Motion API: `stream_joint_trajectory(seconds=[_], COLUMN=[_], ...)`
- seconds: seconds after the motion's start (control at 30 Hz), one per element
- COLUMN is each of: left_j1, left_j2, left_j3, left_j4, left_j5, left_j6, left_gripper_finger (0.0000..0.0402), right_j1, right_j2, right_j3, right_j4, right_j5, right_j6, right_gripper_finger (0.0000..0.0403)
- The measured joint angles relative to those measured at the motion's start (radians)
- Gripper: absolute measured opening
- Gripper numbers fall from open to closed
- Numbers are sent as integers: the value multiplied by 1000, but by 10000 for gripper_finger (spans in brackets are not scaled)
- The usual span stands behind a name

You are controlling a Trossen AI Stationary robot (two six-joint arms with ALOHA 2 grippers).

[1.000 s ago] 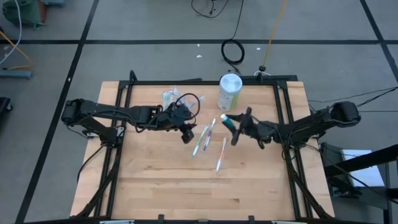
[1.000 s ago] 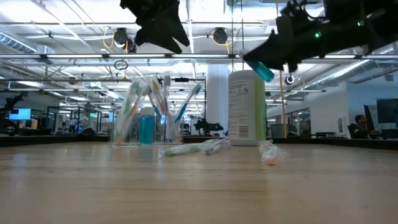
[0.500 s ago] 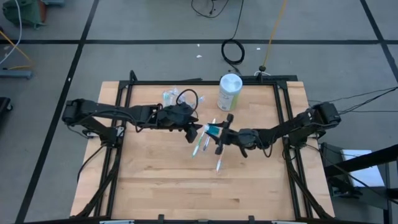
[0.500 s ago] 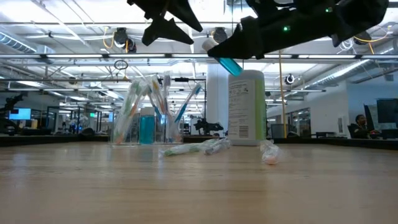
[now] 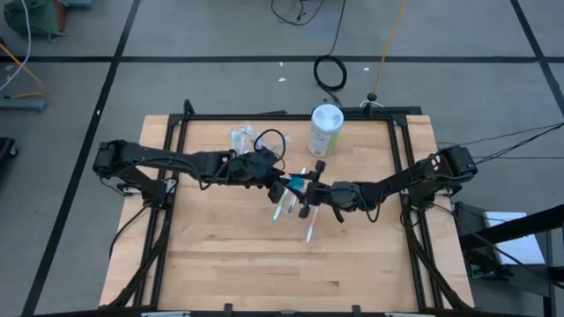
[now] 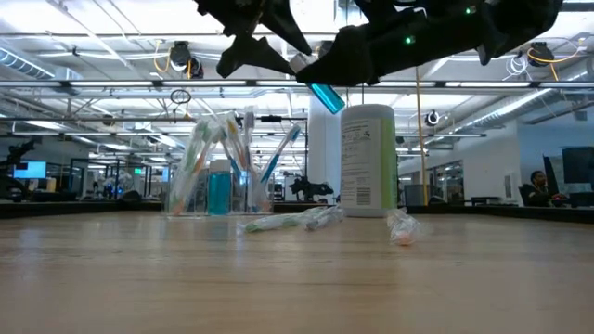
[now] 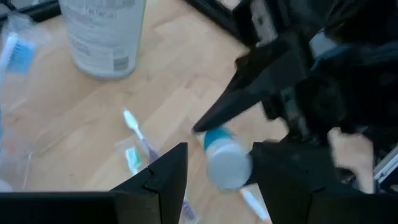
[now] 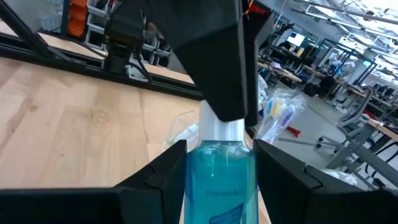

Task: Pick & Place toothbrushing station
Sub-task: Put the mouthwash into the transparent organizer

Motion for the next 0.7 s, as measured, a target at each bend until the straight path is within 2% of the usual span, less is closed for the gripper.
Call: stream_joint_trajectory(seconds=[0.7], left_j1=[8], left_j2=[30], left_j3=[0], left_j4=[21], left_j5=[-1], left_j6=[15], left_gripper_finger=[179], right_j1=[-13], right_j2=[0], right_j3=[-2], right_j4=[-1], right_j5=[4], right_j6=[-53], right_gripper_finger=[159])
